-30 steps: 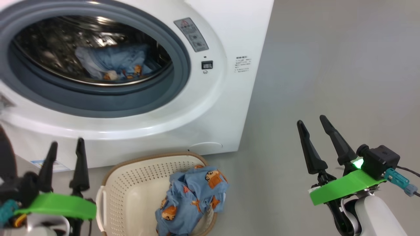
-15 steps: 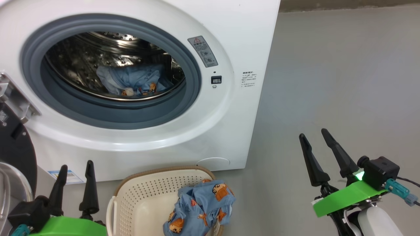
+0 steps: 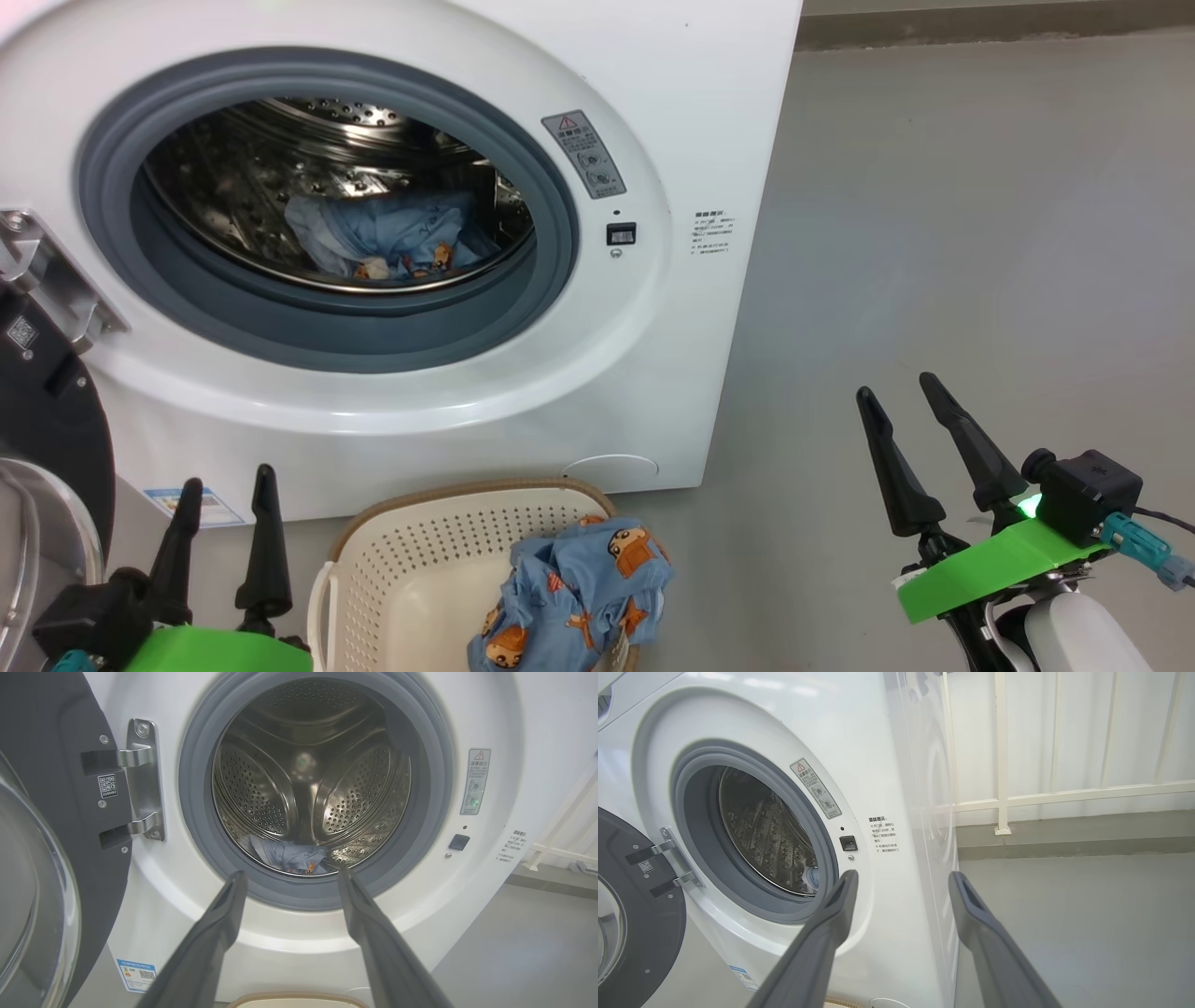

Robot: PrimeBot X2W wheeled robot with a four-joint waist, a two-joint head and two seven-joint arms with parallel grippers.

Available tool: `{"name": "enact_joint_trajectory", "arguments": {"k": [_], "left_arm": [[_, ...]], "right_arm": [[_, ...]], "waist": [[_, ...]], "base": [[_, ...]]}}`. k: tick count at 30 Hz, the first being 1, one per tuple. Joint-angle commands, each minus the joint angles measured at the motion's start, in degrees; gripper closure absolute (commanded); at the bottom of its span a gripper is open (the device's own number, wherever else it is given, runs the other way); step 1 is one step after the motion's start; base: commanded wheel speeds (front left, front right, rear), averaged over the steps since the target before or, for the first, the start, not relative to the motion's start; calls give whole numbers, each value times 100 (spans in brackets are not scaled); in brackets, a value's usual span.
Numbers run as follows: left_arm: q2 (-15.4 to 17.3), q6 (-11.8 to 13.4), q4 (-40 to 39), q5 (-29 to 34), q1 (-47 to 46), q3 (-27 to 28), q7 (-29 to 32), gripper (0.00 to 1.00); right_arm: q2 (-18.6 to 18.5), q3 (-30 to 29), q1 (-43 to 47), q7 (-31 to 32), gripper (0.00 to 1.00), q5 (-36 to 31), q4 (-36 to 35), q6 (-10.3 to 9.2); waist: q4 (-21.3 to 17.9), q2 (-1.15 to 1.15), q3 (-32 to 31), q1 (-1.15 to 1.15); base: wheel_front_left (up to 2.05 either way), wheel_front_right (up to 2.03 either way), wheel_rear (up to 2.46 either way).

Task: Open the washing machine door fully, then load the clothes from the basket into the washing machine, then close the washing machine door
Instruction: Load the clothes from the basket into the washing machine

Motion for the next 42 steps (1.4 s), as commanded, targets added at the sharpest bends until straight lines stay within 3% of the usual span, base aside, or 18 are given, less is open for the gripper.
{"name": "enact_joint_trajectory", "arguments": {"k": [1, 29, 42], "left_arm": [[76, -43, -148, 93, -86, 233, -35, 0], [-64, -175, 45, 163, -238, 335, -35, 0], [74, -199, 308, 0, -474, 176, -35, 0]], "right_arm": [[-59, 139, -3, -27, 0, 22, -148, 9], [-8, 97, -69, -27, 0, 4, -148, 9], [70, 34, -183, -27, 0, -81, -231, 9]], "waist": [[-2, 0, 19, 0], [-56, 0, 172, 0], [-239, 0, 715, 0]], "base": [[0, 0, 0], [0, 0, 0], [0, 0, 0]]}}
